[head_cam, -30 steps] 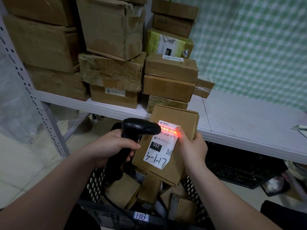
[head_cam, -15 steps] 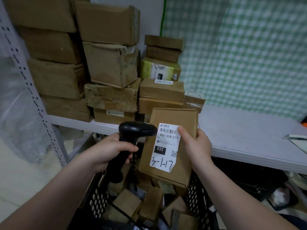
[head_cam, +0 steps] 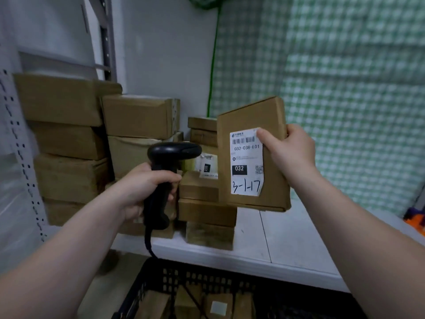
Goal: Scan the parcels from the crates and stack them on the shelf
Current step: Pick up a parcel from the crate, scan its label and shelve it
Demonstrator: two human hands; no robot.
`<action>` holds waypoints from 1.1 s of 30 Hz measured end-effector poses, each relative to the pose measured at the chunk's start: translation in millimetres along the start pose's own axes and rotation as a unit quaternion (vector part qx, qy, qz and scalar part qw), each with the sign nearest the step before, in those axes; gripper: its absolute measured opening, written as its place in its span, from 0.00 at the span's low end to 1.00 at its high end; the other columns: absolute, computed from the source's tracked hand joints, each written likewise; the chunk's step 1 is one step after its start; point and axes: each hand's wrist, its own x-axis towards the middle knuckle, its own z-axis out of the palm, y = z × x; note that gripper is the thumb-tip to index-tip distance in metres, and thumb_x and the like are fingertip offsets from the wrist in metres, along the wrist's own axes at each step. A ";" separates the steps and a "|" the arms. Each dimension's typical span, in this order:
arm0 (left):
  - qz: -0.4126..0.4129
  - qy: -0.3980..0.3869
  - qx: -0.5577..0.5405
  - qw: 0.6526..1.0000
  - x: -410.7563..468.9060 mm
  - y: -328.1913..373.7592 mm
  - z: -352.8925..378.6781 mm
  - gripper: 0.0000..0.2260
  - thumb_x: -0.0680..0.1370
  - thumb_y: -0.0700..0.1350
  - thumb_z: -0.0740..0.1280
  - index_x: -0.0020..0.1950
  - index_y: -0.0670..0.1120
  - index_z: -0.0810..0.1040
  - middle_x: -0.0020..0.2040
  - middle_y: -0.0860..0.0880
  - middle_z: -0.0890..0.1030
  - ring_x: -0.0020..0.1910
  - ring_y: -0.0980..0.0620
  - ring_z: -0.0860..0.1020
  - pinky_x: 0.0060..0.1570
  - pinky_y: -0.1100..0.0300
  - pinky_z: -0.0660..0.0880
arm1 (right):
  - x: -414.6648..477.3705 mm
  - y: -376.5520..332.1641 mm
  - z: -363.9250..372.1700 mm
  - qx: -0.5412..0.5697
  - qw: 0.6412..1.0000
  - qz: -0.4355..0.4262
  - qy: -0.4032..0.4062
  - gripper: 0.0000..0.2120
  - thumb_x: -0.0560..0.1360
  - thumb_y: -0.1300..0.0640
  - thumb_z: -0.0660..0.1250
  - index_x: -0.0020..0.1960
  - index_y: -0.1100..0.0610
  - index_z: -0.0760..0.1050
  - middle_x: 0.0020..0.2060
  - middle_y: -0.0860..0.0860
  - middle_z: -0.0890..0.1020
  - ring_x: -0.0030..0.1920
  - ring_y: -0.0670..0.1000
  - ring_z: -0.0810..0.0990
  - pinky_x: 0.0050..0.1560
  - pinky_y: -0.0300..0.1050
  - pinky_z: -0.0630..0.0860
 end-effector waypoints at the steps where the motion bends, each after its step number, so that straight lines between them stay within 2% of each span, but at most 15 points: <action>1: 0.009 0.009 -0.002 1.000 6.0 7.7 0.3 0.03 0.75 0.38 0.68 0.48 0.40 0.78 0.35 0.44 0.78 0.35 0.48 0.77 0.40 0.56 0.76 | 11.6 -6.5 3.8 -0.016 1.000 -0.019 0.006 0.14 0.72 0.42 0.68 0.45 0.52 0.73 0.38 0.44 0.76 0.42 0.50 0.76 0.37 0.44 0.67; 5: 0.033 0.037 0.015 0.999 31.3 28.3 -2.6 0.04 0.75 0.39 0.69 0.49 0.40 0.78 0.34 0.44 0.79 0.34 0.50 0.78 0.40 0.57 0.77 | 50.7 -23.7 30.8 -0.108 0.990 -0.091 0.026 0.17 0.73 0.39 0.66 0.48 0.52 0.72 0.40 0.48 0.77 0.42 0.52 0.74 0.38 0.44 0.66; 10: 0.059 0.052 0.064 0.995 59.2 36.6 -9.8 0.06 0.75 0.41 0.70 0.49 0.40 0.79 0.33 0.46 0.80 0.34 0.49 0.79 0.41 0.55 0.76 | 84.7 -16.4 77.9 -0.266 0.949 -0.171 0.009 0.18 0.75 0.40 0.64 0.53 0.54 0.70 0.43 0.52 0.78 0.42 0.55 0.77 0.39 0.48 0.75; 11: 0.064 0.054 0.068 0.994 64.0 36.7 -10.8 0.06 0.74 0.41 0.70 0.49 0.40 0.79 0.32 0.46 0.80 0.34 0.49 0.79 0.41 0.55 0.76 | 89.9 -13.2 87.0 -0.292 0.938 -0.187 0.005 0.18 0.75 0.41 0.64 0.53 0.54 0.69 0.42 0.52 0.77 0.42 0.55 0.76 0.39 0.49 0.75; 13: 0.073 0.059 0.078 0.993 72.6 37.2 -11.7 0.05 0.74 0.41 0.70 0.47 0.40 0.79 0.32 0.46 0.79 0.33 0.50 0.78 0.42 0.54 0.76 | 101.2 -7.9 102.1 -0.329 0.919 -0.217 0.010 0.17 0.76 0.41 0.64 0.51 0.55 0.68 0.40 0.52 0.75 0.42 0.53 0.70 0.37 0.47 0.68; 15: 0.077 0.052 0.090 0.992 79.5 38.0 -12.1 0.04 0.75 0.41 0.70 0.47 0.41 0.79 0.33 0.46 0.79 0.33 0.50 0.78 0.41 0.56 0.77 | 116.1 -4.0 113.3 -0.346 0.904 -0.250 0.035 0.16 0.76 0.42 0.65 0.47 0.54 0.64 0.40 0.53 0.77 0.42 0.53 0.66 0.37 0.47 0.62; 17: 0.082 0.041 0.092 0.992 87.8 40.5 -12.3 0.05 0.75 0.41 0.70 0.48 0.41 0.79 0.35 0.45 0.79 0.34 0.51 0.78 0.39 0.57 0.77 | 135.4 -4.6 121.0 -0.352 0.893 -0.275 0.064 0.15 0.77 0.44 0.65 0.46 0.53 0.62 0.43 0.54 0.80 0.43 0.54 0.68 0.39 0.47 0.60; 20: 0.101 0.027 0.086 0.991 101.2 46.0 -9.1 0.05 0.74 0.40 0.70 0.48 0.41 0.79 0.36 0.45 0.79 0.34 0.51 0.79 0.37 0.59 0.78 | 163.8 -10.1 130.6 -0.370 0.875 -0.301 0.080 0.11 0.78 0.49 0.64 0.52 0.54 0.68 0.48 0.54 0.80 0.51 0.58 0.72 0.43 0.47 0.58; 23: 0.124 0.023 0.089 0.988 116.3 55.8 -3.2 0.08 0.74 0.41 0.70 0.51 0.40 0.78 0.36 0.43 0.79 0.36 0.49 0.79 0.39 0.57 0.78 | 184.4 -8.7 148.4 -0.386 0.865 -0.313 0.063 0.10 0.78 0.54 0.62 0.58 0.55 0.69 0.52 0.55 0.79 0.54 0.59 0.72 0.44 0.48 0.57; 28: 0.189 0.043 0.102 0.976 145.4 77.4 7.3 0.06 0.74 0.40 0.71 0.49 0.41 0.76 0.33 0.45 0.79 0.29 0.52 0.78 0.28 0.64 0.75 | 206.4 13.1 187.6 -0.421 0.834 -0.356 0.030 0.09 0.79 0.59 0.60 0.58 0.55 0.70 0.53 0.55 0.80 0.54 0.58 0.73 0.46 0.48 0.62; 33: 0.196 0.041 0.090 0.976 172.4 86.9 15.4 0.07 0.74 0.40 0.70 0.50 0.42 0.76 0.35 0.46 0.78 0.29 0.54 0.78 0.30 0.64 0.76 | 228.1 33.3 214.5 -0.430 0.826 -0.360 -0.054 0.17 0.80 0.59 0.57 0.68 0.53 0.64 0.63 0.54 0.74 0.62 0.56 0.69 0.60 0.50 0.65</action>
